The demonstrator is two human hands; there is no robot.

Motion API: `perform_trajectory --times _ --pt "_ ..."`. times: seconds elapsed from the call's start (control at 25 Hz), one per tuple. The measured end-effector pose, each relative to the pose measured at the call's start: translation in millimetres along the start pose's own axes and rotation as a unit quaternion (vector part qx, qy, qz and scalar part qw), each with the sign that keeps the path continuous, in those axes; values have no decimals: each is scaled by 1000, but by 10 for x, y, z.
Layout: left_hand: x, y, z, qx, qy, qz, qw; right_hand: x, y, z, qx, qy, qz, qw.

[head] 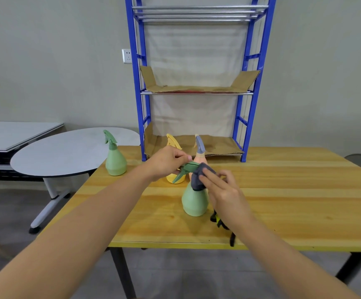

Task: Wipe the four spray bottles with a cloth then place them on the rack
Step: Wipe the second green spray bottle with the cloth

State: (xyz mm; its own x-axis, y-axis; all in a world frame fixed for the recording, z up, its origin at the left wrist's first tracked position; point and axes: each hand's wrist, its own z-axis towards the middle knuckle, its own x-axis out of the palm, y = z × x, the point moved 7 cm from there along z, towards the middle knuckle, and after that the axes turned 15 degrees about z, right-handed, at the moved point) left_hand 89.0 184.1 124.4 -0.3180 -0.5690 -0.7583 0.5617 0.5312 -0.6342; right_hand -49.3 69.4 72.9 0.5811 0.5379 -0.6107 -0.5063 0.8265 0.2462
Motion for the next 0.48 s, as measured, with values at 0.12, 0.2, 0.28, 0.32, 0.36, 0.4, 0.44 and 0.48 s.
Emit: perform_trajectory --times 0.12,0.2,0.28,0.32,0.36,0.4,0.44,0.48 --pt "0 -43 9 -5 8 38 999 -127 30 -118 -68 42 -69 994" --pt "27 -115 -6 10 24 96 995 -230 -18 -141 -55 31 -67 996" --pt "97 -229 -22 42 45 196 979 -432 -182 -133 -11 -8 -53 998" --pt "141 -295 -24 60 54 249 965 -500 -266 -147 3 -10 -61 998" --pt "176 -351 -11 74 60 291 952 -546 -300 -160 6 -8 -72 997" --pt "194 -399 6 83 66 320 942 -565 -324 -177 10 -1 -76 997" --pt "194 -438 22 91 69 344 932 -583 -343 -188 15 5 -74 997" --pt "184 -469 35 103 69 372 920 -603 -366 -195 25 7 -70 997"
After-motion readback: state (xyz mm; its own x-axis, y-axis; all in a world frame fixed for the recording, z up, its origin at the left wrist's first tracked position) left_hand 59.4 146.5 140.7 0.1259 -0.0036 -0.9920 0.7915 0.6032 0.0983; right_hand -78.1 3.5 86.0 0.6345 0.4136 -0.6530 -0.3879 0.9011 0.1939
